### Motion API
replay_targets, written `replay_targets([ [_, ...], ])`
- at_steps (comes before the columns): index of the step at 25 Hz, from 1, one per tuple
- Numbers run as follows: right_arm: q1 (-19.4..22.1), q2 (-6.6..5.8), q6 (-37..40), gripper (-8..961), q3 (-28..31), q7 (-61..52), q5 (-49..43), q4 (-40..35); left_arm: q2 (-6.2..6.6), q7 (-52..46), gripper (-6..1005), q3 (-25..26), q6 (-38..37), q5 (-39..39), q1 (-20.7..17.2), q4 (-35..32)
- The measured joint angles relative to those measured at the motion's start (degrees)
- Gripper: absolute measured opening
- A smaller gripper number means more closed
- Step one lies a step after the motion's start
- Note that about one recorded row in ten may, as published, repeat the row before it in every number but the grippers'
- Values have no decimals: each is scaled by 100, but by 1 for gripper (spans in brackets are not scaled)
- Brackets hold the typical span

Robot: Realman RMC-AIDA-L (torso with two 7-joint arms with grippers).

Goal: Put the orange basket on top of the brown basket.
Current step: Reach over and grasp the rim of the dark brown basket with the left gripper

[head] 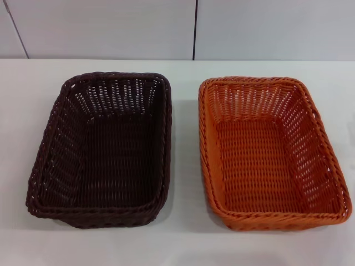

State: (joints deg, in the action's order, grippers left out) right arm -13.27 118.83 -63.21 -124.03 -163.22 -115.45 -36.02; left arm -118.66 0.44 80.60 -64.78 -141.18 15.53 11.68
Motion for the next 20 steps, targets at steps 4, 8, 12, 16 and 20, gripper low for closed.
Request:
replay_targets([
  [4, -203, 11, 22, 743, -18, -34, -1, 331, -6, -16, 781, -56, -83, 0, -4, 18],
  [8, -246, -1, 106, 743, 6, -412, -7, 439, -7, -19, 776, -81, -121, 7, -6, 19],
  [12, -284, -2, 140, 743, 83, -552, 3, 550, 56, -258, 771, -296, 74, -32, -164, 480],
  [16, -276, 9, 160, 743, 94, -559, 5, 487, 637, -563, 767, -430, 1668, -539, -639, 2370],
  [20, -293, 9, 278, 743, 89, -563, 6, 439, 1129, -585, 751, -165, 3762, -1201, -1170, 4670],
])
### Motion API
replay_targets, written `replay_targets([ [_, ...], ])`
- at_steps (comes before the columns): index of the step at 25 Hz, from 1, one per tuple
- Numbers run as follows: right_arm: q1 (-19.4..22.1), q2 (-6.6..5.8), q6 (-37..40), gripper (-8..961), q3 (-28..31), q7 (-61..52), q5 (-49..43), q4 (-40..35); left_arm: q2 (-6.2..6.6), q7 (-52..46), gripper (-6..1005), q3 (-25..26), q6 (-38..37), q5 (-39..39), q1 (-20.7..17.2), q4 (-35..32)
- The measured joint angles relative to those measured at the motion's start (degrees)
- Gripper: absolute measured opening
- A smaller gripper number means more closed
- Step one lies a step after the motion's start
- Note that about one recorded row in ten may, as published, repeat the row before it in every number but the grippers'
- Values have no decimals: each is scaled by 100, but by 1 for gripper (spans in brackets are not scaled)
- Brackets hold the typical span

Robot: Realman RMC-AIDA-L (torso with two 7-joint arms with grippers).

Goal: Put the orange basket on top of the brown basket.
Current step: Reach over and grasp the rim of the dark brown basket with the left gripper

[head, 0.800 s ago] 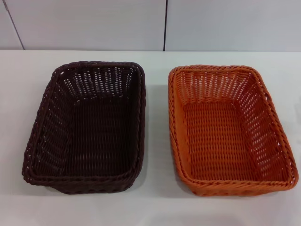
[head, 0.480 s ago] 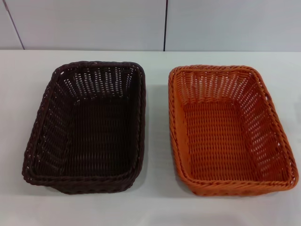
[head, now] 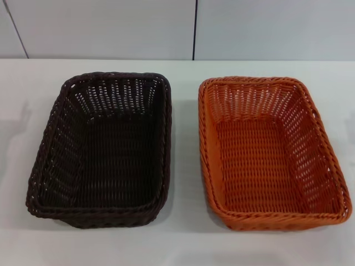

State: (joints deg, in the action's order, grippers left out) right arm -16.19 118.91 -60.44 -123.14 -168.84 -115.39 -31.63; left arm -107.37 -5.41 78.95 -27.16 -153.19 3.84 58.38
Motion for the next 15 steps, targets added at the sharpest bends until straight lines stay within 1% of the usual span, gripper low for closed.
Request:
replay_targets([
  [1, -10, -1, 37, 743, -1, -1, -1, -7, 42, 8, 739, 107, 403, -153, -118, 465],
  [2, -16, -2, 68, 743, -4, -1, -1, -7, 44, 14, 727, 253, 947, -359, -233, 958],
  [3, -19, -2, 92, 743, -5, -2, -1, -8, 31, 21, 715, 426, 1562, -575, -341, 1526],
  [4, -21, -3, 114, 743, -7, -2, 0, -9, 7, 25, 703, 550, 2090, -742, -406, 1955],
  [6, -21, -4, 148, 743, 0, -4, 0, -13, -65, 130, 691, 724, 3389, -950, -459, 2764],
  [7, -19, -4, 158, 743, 3, -4, 0, -15, -133, 289, 691, 807, 4186, -975, -455, 3193],
  [8, -16, -5, 162, 743, 7, -5, 0, -17, -225, 480, 691, 892, 4792, -982, -422, 3497],
  [9, -15, -5, 163, 743, 6, -5, -1, -18, -225, 480, 691, 892, 4792, -982, -422, 3497],
  [10, -12, -6, 164, 743, 7, -6, 0, -19, -418, 810, 691, 1024, 5682, -991, -344, 3924],
  [11, -12, -6, 165, 743, 8, -7, 0, -19, -418, 810, 691, 1024, 5682, -991, -344, 3924],
  [12, -14, -7, 165, 743, 8, -7, 0, -19, -929, 1580, 691, 1372, 7261, -1020, -120, 4442],
  [13, -18, -7, 165, 743, 9, -7, 0, -19, -1039, 1754, 691, 1458, 7721, -1033, -21, 4544],
  [14, -23, -8, 165, 743, 10, -7, 0, -24, -1069, 1814, 691, 1483, 7943, -1040, 43, 4591],
  [15, -28, -8, 165, 743, 10, -8, 0, -33, -1069, 1814, 691, 1483, 7943, -1040, 43, 4591],
])
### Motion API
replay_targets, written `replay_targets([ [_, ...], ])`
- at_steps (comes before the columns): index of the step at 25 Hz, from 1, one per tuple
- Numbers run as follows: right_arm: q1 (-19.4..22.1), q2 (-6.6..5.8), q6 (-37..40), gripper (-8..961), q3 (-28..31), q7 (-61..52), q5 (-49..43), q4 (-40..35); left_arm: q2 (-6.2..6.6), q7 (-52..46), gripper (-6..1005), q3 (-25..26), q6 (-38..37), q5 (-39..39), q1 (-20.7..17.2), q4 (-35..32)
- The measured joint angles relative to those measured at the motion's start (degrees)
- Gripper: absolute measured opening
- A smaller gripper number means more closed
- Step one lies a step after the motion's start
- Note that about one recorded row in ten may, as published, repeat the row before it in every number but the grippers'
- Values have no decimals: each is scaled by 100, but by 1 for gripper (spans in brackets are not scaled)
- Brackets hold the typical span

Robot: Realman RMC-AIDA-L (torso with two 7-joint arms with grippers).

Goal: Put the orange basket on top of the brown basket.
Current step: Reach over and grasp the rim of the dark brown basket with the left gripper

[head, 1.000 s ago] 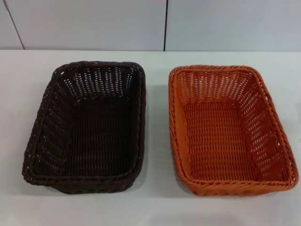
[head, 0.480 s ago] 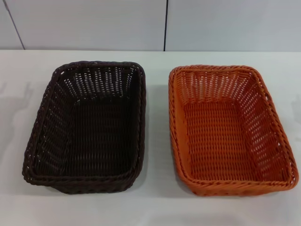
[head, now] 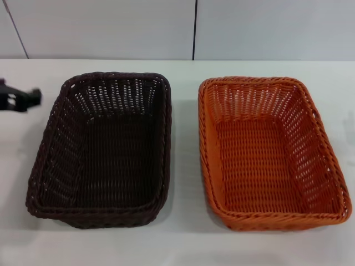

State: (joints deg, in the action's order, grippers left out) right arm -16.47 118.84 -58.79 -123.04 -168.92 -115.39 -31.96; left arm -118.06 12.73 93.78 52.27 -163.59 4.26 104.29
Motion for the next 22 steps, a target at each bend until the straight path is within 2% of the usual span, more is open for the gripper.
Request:
replay_targets([
  [1, -1, 0, 1, 743, 0, 0, 0, -6, -5, 5, 691, -11, 426, -20, 122, 59],
  [2, 0, 0, 2, 743, 0, 0, 0, -9, -5, 5, 691, -11, 426, -20, 122, 59],
  [4, 5, 4, 3, 743, -4, -1, 0, -11, 9, -194, 692, -98, 931, -47, 277, 137],
  [12, 39, 15, 10, 743, -9, -1, 0, -11, 6, -366, 692, -254, 1095, 18, 415, 146],
  [22, -2, 4, 143, 743, 0, -1, 0, 49, 7, -394, 692, -301, 1113, -18, 936, -824],
])
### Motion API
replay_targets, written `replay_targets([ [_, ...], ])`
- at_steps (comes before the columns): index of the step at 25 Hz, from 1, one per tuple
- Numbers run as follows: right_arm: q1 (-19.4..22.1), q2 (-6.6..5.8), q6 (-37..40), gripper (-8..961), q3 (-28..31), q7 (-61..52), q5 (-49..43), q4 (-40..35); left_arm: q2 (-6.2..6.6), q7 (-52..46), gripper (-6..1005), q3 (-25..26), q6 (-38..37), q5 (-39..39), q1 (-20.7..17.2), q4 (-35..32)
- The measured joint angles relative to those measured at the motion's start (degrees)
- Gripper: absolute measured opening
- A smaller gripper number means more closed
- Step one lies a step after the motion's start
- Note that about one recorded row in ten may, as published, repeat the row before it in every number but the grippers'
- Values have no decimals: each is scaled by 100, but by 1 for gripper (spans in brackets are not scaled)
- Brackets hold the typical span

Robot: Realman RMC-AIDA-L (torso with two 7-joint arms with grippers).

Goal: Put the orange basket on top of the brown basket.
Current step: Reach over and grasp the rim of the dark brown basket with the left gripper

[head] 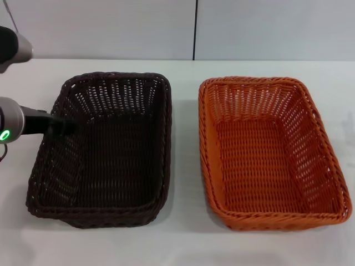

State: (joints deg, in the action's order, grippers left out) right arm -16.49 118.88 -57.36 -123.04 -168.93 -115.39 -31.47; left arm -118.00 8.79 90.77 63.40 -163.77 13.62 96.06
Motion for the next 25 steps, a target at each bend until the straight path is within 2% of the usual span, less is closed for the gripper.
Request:
replay_targets([
  [12, -2, -5, 86, 743, 0, 0, 0, 43, -7, 22, 693, 20, -110, 9, 249, -684],
  [22, 2, -5, 151, 743, 0, 0, -16, 54, 3, 18, 693, 72, -85, 73, 357, -965],
  [25, 1, -9, 155, 743, 1, 0, -30, 54, 9, 37, 574, 72, -14, 78, 432, -1114],
])
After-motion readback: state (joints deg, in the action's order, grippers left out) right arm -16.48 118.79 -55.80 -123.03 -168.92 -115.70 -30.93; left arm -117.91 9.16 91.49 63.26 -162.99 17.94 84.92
